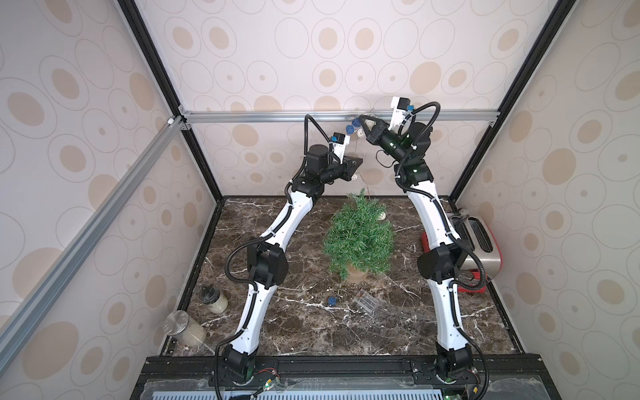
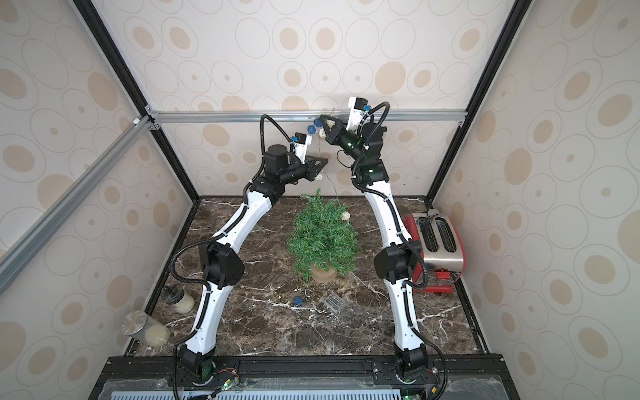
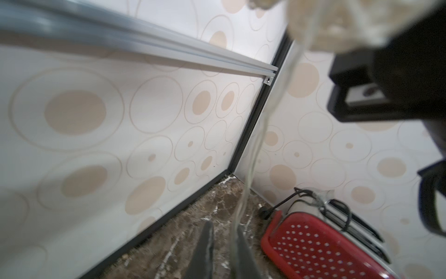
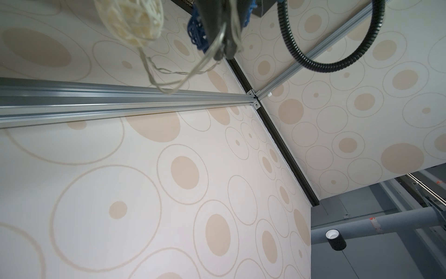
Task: Remove string lights from the small christmas tree
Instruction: Remove the light string from the Christmas tree.
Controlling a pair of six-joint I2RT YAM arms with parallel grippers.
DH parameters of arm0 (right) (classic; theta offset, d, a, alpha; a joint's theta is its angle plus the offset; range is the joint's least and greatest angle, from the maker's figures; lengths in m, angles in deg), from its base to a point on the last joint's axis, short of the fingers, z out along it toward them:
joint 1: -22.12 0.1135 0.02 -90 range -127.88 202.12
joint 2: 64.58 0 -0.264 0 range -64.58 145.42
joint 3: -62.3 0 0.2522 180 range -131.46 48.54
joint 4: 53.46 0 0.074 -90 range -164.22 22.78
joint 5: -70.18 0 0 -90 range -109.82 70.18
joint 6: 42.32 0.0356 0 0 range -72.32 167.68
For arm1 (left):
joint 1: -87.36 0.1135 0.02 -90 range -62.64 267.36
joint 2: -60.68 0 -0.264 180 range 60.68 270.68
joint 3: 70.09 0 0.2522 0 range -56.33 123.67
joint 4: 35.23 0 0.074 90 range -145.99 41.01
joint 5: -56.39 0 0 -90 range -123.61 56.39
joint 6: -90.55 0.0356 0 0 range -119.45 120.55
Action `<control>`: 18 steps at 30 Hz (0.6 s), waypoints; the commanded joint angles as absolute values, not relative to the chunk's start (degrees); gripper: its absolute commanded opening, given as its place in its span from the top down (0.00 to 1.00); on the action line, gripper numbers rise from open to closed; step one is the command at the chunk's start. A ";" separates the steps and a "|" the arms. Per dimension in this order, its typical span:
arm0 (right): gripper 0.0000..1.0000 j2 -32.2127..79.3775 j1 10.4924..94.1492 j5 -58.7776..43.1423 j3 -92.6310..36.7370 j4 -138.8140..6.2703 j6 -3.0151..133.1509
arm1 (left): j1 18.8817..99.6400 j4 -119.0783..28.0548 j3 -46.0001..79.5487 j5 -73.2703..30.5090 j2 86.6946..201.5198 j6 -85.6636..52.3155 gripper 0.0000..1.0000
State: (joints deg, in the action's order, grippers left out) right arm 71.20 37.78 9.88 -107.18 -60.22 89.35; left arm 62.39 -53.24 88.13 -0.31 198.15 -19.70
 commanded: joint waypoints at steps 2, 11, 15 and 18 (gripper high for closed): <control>1.00 67.18 37.85 11.36 -105.86 -59.22 88.86 | 62.98 -53.42 89.56 -2.58 194.91 -17.98 1.00; 1.00 65.06 37.85 12.44 -101.59 -62.57 87.41 | 63.34 -50.23 89.56 -7.91 192.03 -19.22 1.00; 1.00 62.71 37.85 11.79 -97.40 -62.93 86.10 | 63.31 -47.81 91.03 -8.03 191.18 -21.38 1.00; 1.00 62.25 37.85 12.13 -96.65 -63.48 85.96 | 63.32 -47.67 91.95 -9.44 190.61 -21.47 1.00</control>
